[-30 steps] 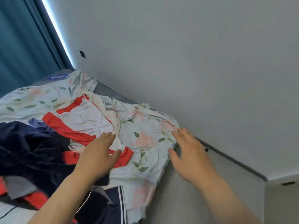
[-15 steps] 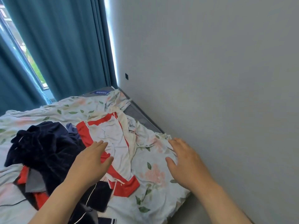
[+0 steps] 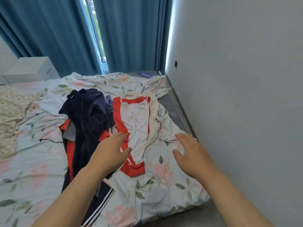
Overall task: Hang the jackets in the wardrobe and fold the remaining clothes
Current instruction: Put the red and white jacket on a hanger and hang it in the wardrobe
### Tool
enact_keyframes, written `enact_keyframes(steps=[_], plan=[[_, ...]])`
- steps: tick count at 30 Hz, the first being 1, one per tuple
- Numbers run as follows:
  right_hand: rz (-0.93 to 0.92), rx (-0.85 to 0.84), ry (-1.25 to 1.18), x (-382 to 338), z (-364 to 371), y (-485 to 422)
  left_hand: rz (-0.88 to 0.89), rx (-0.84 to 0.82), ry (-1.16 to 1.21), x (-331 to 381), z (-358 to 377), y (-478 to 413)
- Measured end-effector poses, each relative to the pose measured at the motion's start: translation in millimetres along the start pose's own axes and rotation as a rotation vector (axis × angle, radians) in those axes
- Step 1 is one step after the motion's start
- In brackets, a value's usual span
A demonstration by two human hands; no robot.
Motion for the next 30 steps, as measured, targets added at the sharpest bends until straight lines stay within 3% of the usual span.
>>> enact_keyframes(steps=[5,15,22,30], plan=[[-0.032,-0.185,0.026,3.6,54.7,-33.0,-0.175,-0.046,0.153,-55.3,33.6,-2.5],[0.088,-0.484,0.009,42.6,204.5,-99.8,-0.510,-0.231,0.387,-179.0,161.1,-25.9],[0.052,-0.714,0.054,56.3,341.2,-136.1,-0.637,-0.207,0.572,-244.5,259.3,-49.3],[-0.103,-0.792,0.072,67.9,492.3,-181.0,-0.632,-0.248,0.623,-305.1,382.0,-95.9]])
Point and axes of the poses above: each hand's wrist, its own y-axis away from the middle knuckle, its own z-axis out of the palm, x = y × z, the point moved 8 cm from there along -y, towards the middle knuckle, and after that the axes turned 6 degrees about z, right-handed, at the moved point
